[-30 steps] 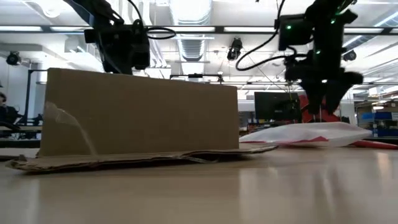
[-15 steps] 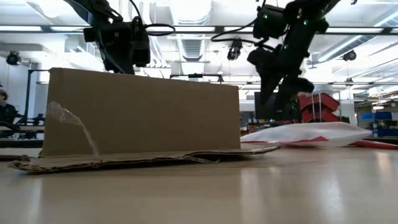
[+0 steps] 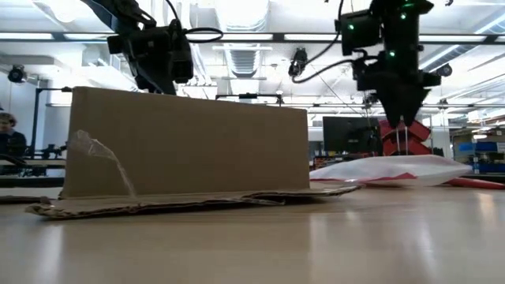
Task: Unpack boxes
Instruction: Break down the cardboard box
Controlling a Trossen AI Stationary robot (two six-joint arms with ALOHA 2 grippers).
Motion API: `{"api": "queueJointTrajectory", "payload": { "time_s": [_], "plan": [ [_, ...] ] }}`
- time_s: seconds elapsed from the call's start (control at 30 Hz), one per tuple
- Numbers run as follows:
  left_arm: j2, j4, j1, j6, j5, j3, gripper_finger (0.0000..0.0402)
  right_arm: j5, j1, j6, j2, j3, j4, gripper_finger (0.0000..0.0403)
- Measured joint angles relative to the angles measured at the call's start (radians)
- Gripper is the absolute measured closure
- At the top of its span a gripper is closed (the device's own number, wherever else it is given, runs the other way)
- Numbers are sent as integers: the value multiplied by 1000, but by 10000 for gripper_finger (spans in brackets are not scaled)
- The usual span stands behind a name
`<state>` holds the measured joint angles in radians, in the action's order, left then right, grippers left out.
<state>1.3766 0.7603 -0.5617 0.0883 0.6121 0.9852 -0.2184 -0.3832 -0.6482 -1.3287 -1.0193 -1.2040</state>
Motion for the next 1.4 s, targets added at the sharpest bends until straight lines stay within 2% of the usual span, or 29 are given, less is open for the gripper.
{"api": "queueJointTrajectory", "payload": {
  "time_s": [0.3,0.6,0.9,1.0,1.17,1.4],
  "plan": [
    [0,-8,0,-25,0,0,125,17,-30,1,-17,135,50,199],
    [0,-20,2,-32,2,1,125,95,-30,-25,-18,241,345,199],
    [0,-24,3,-50,6,2,125,207,-30,-32,-18,248,663,199],
    [0,-25,3,-63,6,2,125,227,-30,-32,-16,243,715,199],
    [0,-27,5,-84,7,3,125,202,-30,-21,6,218,677,199],
    [0,-27,11,-102,7,3,125,114,-30,-40,53,201,321,199]
  ]
}}
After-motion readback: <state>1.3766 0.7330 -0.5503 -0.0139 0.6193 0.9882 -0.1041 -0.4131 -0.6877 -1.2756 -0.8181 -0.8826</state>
